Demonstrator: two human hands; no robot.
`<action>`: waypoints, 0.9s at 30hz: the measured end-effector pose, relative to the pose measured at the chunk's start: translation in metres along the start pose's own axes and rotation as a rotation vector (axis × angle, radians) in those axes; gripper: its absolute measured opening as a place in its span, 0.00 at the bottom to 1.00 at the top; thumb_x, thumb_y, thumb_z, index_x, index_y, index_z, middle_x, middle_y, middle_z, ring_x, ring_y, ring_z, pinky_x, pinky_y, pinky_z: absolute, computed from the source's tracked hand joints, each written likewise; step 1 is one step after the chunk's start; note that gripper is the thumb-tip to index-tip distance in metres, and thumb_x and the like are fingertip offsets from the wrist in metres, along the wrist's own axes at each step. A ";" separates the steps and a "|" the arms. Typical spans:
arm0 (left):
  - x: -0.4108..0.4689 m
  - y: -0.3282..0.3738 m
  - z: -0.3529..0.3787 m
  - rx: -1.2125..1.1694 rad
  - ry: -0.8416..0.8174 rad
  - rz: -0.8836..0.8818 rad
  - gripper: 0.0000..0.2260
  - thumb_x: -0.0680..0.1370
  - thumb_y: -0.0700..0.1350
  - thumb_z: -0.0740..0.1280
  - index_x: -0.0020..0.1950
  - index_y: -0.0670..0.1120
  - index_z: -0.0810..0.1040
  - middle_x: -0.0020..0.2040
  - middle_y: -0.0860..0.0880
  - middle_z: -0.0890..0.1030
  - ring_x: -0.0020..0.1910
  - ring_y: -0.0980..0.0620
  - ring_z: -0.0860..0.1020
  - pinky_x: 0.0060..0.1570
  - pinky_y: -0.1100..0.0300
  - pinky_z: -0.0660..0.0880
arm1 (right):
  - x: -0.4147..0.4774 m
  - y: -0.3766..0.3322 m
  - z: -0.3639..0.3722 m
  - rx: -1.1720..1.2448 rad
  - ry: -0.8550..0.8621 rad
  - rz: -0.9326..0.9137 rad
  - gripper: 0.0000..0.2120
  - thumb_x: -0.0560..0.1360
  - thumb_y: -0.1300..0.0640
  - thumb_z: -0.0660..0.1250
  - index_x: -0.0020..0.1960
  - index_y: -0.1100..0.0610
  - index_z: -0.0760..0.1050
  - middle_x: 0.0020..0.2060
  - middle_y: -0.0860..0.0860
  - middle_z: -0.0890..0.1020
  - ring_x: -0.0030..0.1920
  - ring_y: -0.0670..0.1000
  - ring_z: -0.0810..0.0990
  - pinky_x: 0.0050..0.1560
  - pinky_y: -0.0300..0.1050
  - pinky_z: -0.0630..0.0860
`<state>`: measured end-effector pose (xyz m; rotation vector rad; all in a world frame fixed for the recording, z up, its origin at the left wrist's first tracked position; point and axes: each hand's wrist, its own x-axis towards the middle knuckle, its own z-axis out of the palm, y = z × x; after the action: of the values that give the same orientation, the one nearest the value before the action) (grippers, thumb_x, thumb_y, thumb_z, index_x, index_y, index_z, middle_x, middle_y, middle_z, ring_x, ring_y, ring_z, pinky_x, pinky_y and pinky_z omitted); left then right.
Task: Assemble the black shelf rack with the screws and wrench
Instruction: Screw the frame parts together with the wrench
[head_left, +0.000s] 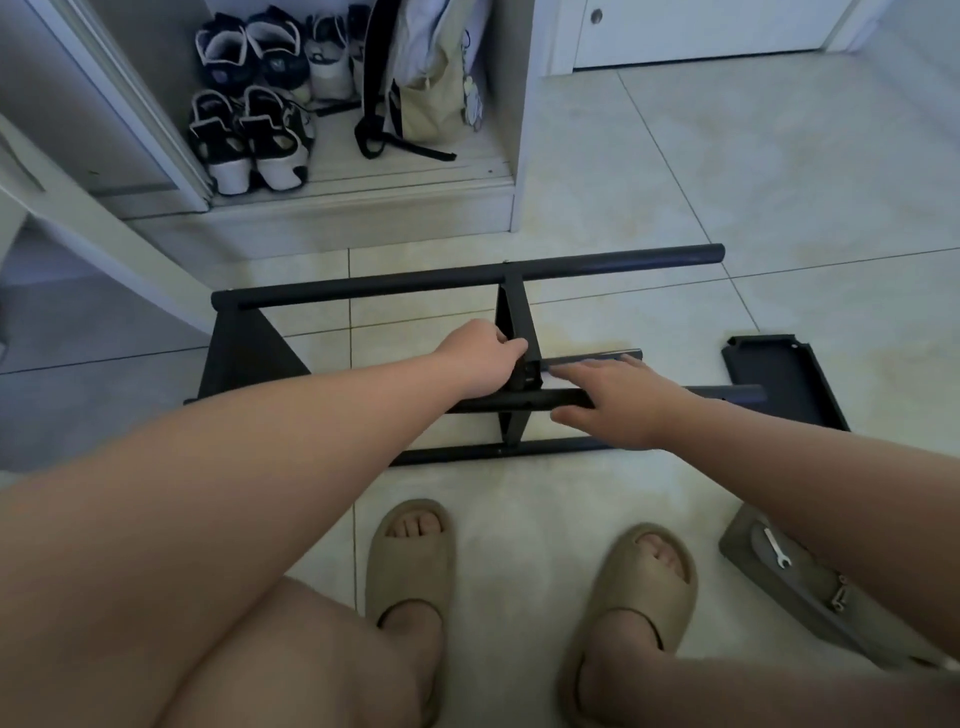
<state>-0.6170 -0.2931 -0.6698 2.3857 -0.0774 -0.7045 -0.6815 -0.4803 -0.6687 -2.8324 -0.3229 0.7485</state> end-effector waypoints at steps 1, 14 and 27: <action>-0.001 0.003 0.001 -0.029 -0.007 -0.018 0.16 0.82 0.55 0.61 0.45 0.44 0.79 0.36 0.48 0.74 0.36 0.48 0.73 0.35 0.56 0.66 | -0.001 0.001 0.002 -0.046 -0.018 -0.022 0.25 0.82 0.41 0.60 0.76 0.47 0.65 0.68 0.47 0.76 0.70 0.54 0.72 0.73 0.53 0.59; 0.007 0.012 0.003 -0.147 -0.137 -0.111 0.18 0.80 0.50 0.66 0.56 0.35 0.80 0.52 0.38 0.85 0.48 0.42 0.83 0.45 0.55 0.72 | 0.004 -0.001 -0.005 -0.221 0.016 -0.026 0.07 0.83 0.53 0.61 0.59 0.50 0.73 0.56 0.50 0.81 0.56 0.57 0.78 0.58 0.51 0.71; 0.012 0.004 -0.003 -0.137 -0.153 -0.093 0.15 0.81 0.52 0.67 0.56 0.40 0.80 0.53 0.42 0.85 0.51 0.42 0.83 0.49 0.55 0.74 | 0.000 -0.002 -0.015 -0.248 0.039 -0.014 0.08 0.83 0.52 0.60 0.61 0.47 0.73 0.55 0.49 0.80 0.54 0.55 0.78 0.47 0.50 0.73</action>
<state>-0.6046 -0.2977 -0.6709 2.2137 0.0177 -0.9067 -0.6750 -0.4802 -0.6555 -3.0672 -0.4576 0.6935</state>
